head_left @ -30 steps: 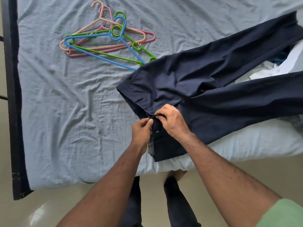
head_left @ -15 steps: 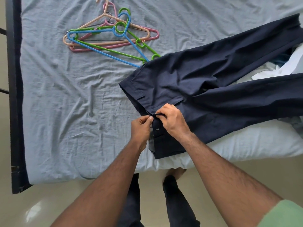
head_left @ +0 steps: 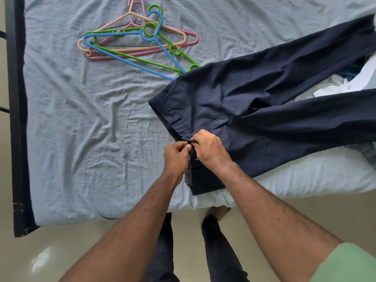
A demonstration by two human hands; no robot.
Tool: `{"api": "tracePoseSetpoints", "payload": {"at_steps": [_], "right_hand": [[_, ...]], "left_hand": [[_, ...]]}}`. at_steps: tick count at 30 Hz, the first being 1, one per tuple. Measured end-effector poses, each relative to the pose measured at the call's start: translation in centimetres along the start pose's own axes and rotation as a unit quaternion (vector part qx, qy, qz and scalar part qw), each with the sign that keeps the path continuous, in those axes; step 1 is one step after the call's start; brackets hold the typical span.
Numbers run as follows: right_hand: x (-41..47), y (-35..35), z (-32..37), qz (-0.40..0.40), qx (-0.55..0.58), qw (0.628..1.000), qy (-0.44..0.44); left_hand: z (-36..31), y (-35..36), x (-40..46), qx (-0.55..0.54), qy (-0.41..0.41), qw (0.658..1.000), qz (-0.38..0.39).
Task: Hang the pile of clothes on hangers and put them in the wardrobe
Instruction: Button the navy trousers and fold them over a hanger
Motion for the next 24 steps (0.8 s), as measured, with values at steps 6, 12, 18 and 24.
{"api": "tracePoseSetpoints", "payload": {"at_steps": [6,12,18,24], "right_hand": [[-0.5,0.1,-2.9,0.092,0.149,0.982,0.074],[-1.4,0.5,-4.6,0.096,0.233,0.958,0.135],[-2.0,0.5,-4.8,0.068,0.205,0.972,0.094],[-1.9,0.0,-5.2,0.072,0.199,0.970,0.118]], "left_hand": [[0.4,0.5,-1.1,-0.078,-0.033,0.994,0.072],[2.5,2.0,-3.3,-0.083,-0.053,0.988,0.120],[3.7,0.7,-3.5,-0.057,-0.088,0.995,0.003],[3.2,1.1,-3.2,-0.073,-0.069,0.995,0.006]]}}
Point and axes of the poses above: each hand's wrist, its own x-axis towards the middle knuckle, its own y-axis out of the palm, z = x × y, the point moved 8 cm from there along x, towards the middle knuckle, and after that the axes turned 13 degrees about y, right-handed, at the moved point
